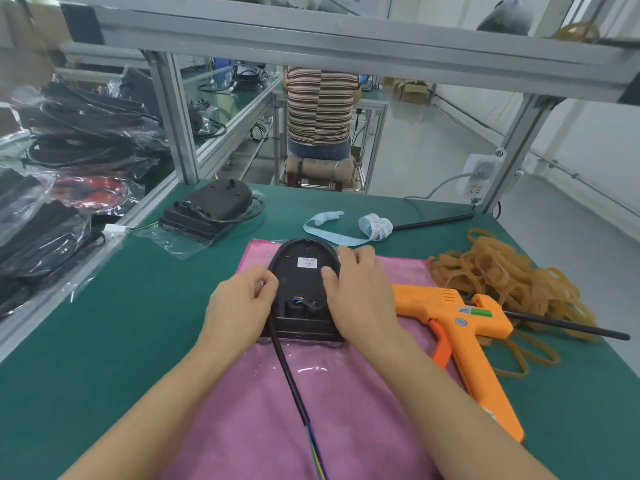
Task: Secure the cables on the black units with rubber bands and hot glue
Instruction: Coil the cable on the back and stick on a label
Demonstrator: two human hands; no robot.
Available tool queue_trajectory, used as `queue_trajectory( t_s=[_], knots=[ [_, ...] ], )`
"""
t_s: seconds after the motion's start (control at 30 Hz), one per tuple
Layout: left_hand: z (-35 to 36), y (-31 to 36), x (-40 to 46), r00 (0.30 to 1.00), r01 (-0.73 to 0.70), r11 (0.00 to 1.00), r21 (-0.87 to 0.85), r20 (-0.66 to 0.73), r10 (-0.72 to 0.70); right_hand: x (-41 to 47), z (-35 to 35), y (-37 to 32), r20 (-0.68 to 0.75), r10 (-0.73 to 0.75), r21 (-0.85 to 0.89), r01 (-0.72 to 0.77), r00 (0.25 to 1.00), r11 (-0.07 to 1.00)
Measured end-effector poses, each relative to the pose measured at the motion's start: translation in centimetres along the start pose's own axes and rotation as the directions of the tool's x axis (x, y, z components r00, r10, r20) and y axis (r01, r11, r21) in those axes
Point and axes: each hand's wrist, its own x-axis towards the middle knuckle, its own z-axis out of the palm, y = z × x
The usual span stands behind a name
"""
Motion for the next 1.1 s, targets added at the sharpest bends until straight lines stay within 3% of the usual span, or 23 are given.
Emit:
queue_trajectory(
  t_s=[0.07,0.13,0.2,0.3,0.5,0.63,0.73,0.83,0.9,1.03,1.1],
  knots=[
    [-0.1,0.0,0.2,1.0,-0.01,1.0,-0.023,0.001,0.01,-3.3,-1.0,-0.6,0.063,-0.12,0.085,0.114,0.991,0.99],
    [-0.1,0.1,0.1,0.999,-0.041,0.999,-0.007,0.014,0.041,-7.0,-1.5,-1.4,0.294,-0.19,0.155,0.149,0.937,0.977],
    [-0.3,0.2,0.0,0.997,-0.071,0.997,0.026,0.043,0.07,-9.0,-1.3,-1.6,0.417,-0.258,0.293,0.139,0.872,0.946],
    [-0.6,-0.2,-0.6,0.986,-0.139,0.99,0.006,0.092,0.138,-9.5,-1.1,-0.5,0.369,-0.298,0.355,0.162,0.88,0.921],
    [-0.5,-1.0,-1.0,0.922,-0.367,0.927,0.079,0.159,0.352,-8.3,-2.5,4.2,0.302,-0.324,-0.072,0.36,0.897,0.93],
    [-0.3,-1.3,-1.4,0.88,-0.475,0.871,0.127,0.081,0.469,-7.0,-2.6,4.7,0.265,-0.38,-0.144,0.426,0.886,0.893],
    [-0.5,-1.8,-1.3,0.855,-0.519,0.852,0.068,0.038,0.517,-5.6,-3.2,5.6,0.139,-0.424,-0.272,0.446,0.895,0.853],
    [-0.6,-1.7,-1.3,0.845,-0.535,0.844,0.051,0.064,0.531,-3.5,-3.3,5.6,0.031,-0.403,-0.283,0.395,0.915,0.874],
    [-0.6,-1.7,-1.4,0.85,-0.523,0.852,0.024,0.087,0.519,-2.1,-3.2,4.7,0.035,-0.381,-0.321,0.371,0.924,0.871],
    [-0.3,-1.0,-1.1,0.923,-0.382,0.921,-0.073,0.031,0.385,-0.2,-2.1,4.1,0.003,-0.356,-0.388,0.33,0.934,0.861],
    [0.1,-0.5,-1.2,0.938,-0.345,0.936,-0.07,0.005,0.346,0.3,-1.8,4.0,0.047,-0.259,-0.354,0.259,0.965,0.899]
  ],
)
